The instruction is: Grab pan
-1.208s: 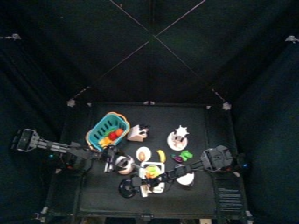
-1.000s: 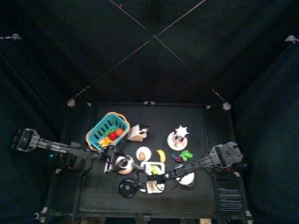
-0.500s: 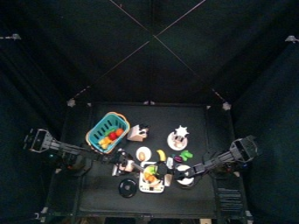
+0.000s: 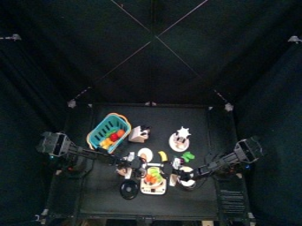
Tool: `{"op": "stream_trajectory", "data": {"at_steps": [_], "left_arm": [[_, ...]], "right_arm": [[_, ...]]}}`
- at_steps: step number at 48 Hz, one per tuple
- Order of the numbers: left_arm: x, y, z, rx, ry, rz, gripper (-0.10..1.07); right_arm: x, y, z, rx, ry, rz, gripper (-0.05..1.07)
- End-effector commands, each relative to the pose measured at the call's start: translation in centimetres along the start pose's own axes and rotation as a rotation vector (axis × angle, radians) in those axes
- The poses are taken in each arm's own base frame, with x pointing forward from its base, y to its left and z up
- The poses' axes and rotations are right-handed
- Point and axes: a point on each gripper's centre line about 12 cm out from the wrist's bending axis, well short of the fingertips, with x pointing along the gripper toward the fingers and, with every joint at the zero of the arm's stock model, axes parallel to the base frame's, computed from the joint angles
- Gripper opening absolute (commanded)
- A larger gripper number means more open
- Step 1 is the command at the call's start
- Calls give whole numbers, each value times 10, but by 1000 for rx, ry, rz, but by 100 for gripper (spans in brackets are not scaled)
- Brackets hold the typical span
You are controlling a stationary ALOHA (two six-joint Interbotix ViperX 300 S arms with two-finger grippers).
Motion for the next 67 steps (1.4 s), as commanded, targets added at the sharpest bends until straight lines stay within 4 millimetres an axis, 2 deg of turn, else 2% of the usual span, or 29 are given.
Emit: {"op": "stream_trajectory", "data": {"at_steps": [1, 11, 18, 38, 49, 67], "left_arm": [[4, 4, 14, -59, -26, 12, 103], [19, 12, 5, -159, 53, 41, 102], [22, 13, 7, -225, 96, 51, 102], [42, 13, 3, -274, 182, 58, 100], [45, 13, 1, -275, 215, 61, 91], [47, 15, -2, -273, 231, 66, 67]], "right_arm": [[-11, -5, 6, 31, -21, -5, 92], [-12, -7, 1, 36, -7, -20, 92], [-11, -8, -1, 35, -2, -22, 92], [-9, -9, -5, 41, 15, -32, 92], [-7, -9, -6, 41, 20, -37, 92], [-4, -8, -8, 41, 28, -38, 92]]}}
